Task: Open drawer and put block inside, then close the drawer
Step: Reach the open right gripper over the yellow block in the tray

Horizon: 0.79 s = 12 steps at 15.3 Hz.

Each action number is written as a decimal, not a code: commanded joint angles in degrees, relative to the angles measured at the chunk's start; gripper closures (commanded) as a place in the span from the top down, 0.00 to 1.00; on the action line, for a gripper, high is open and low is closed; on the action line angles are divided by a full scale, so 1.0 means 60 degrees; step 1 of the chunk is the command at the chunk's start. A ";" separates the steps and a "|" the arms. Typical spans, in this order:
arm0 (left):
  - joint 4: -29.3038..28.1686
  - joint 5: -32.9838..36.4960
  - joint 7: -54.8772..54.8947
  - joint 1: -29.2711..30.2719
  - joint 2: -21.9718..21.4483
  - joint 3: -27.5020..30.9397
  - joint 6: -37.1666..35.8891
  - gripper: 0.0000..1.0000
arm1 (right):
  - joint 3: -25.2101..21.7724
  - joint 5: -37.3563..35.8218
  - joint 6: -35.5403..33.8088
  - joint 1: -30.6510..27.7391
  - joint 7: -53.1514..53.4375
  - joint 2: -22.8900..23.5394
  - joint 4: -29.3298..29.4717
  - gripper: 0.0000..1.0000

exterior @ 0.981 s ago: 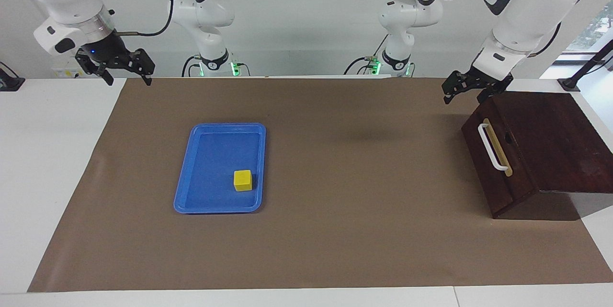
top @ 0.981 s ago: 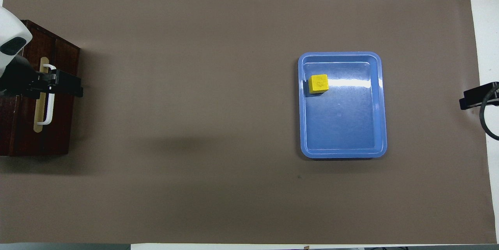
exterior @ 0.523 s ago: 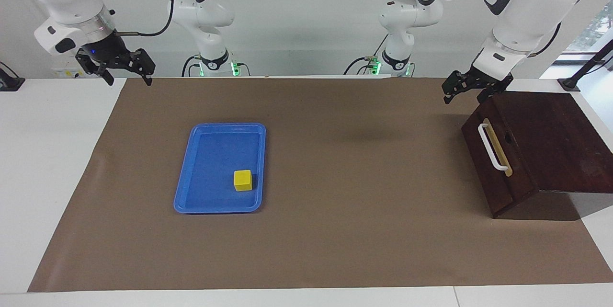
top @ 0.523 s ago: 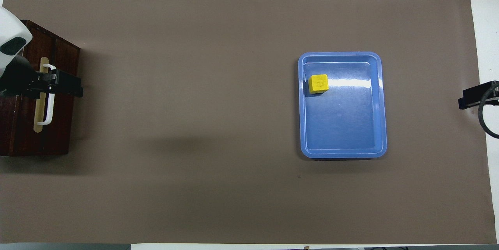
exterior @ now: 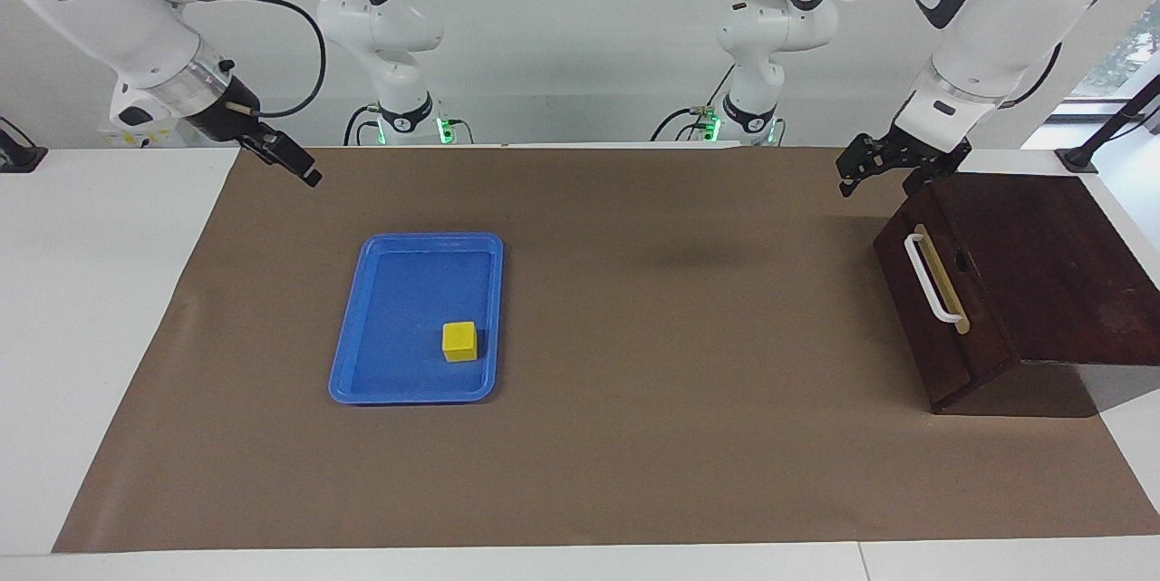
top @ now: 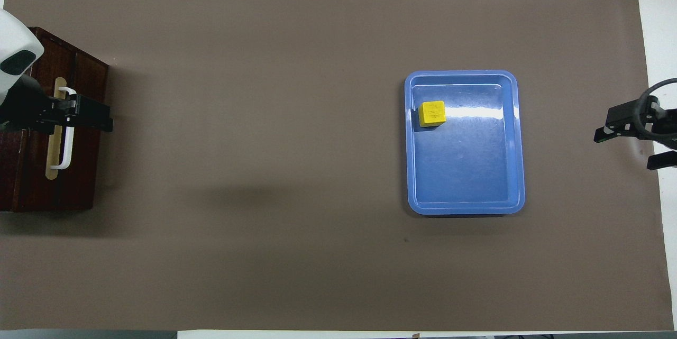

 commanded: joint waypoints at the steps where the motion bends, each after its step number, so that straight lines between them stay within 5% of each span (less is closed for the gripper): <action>1: -0.0172 0.0147 0.0014 -0.0011 -0.0190 0.0027 -0.0036 1.00 | 0.0092 0.1217 0.1009 -0.0187 0.1856 0.0447 -0.0798 1.00; 6: -0.0172 0.0147 0.0014 -0.0011 -0.0190 0.0027 -0.0036 1.00 | 0.0092 0.3284 0.3162 0.0061 0.3078 0.1034 -0.2205 1.00; 12: -0.0172 0.0147 0.0014 -0.0011 -0.0190 0.0027 -0.0036 1.00 | 0.0107 0.4867 0.3824 0.0471 0.3108 0.2965 -0.1505 1.00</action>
